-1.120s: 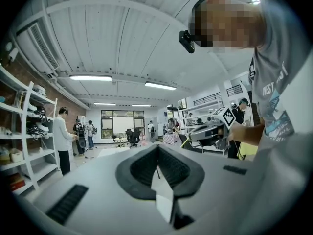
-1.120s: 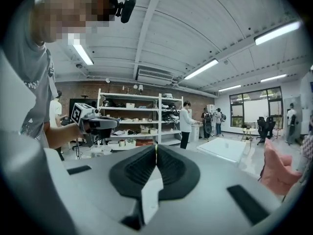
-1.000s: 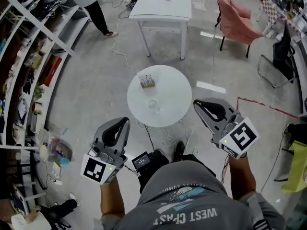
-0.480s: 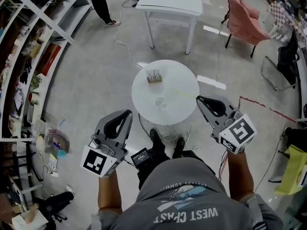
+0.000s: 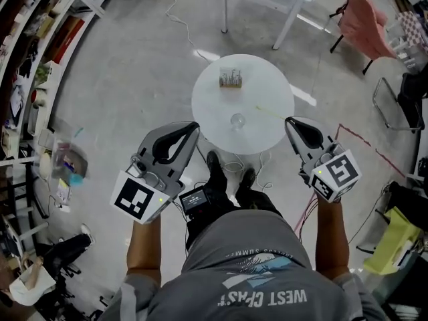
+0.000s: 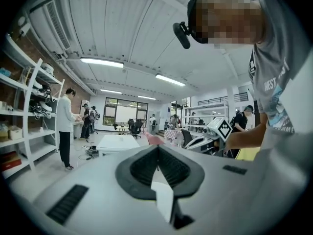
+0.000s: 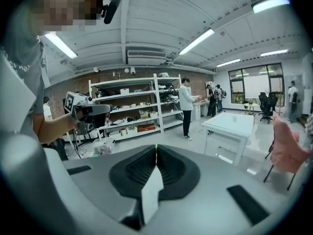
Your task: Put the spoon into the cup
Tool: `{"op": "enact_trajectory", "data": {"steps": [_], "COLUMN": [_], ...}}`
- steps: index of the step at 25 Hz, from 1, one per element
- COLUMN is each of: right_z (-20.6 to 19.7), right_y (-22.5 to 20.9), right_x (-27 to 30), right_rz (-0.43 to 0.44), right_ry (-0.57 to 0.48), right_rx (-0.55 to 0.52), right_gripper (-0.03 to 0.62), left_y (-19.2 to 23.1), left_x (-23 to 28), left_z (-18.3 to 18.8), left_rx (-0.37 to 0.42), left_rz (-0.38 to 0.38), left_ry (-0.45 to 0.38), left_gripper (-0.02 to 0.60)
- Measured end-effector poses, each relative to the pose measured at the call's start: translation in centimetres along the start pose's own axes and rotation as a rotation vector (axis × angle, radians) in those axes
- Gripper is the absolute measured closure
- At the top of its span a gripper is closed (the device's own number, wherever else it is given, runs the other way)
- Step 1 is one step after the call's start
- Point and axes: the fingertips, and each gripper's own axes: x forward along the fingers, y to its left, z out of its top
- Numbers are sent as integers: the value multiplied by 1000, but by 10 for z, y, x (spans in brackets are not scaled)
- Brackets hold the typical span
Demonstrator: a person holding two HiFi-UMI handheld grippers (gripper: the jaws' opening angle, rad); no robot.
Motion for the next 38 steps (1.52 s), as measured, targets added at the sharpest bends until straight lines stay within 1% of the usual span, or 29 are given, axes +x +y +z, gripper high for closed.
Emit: {"op": "enact_trajectory", "data": {"steps": [7, 17, 21, 29, 38], "right_z": [-31, -85, -105, -147, -180], "right_y": [-6, -17, -21, -21, -23], "right_x": [34, 73, 86, 109, 115], "right_rz": [13, 33, 34, 46, 40], "right_ry": [75, 166, 196, 290, 366], "right_rx": [41, 107, 136, 188, 242], "right_gripper": [588, 588, 588, 588, 587], "left_y": [23, 40, 43, 52, 58], "left_x": [3, 17, 20, 20, 22], "left_z": [-25, -56, -67, -82, -93], "left_rx": [-64, -137, -155, -188, -212], "left_rz": [11, 13, 7, 7, 8], "left_ry": [21, 62, 79, 101, 122], "left_gripper": [577, 577, 577, 577, 577]}}
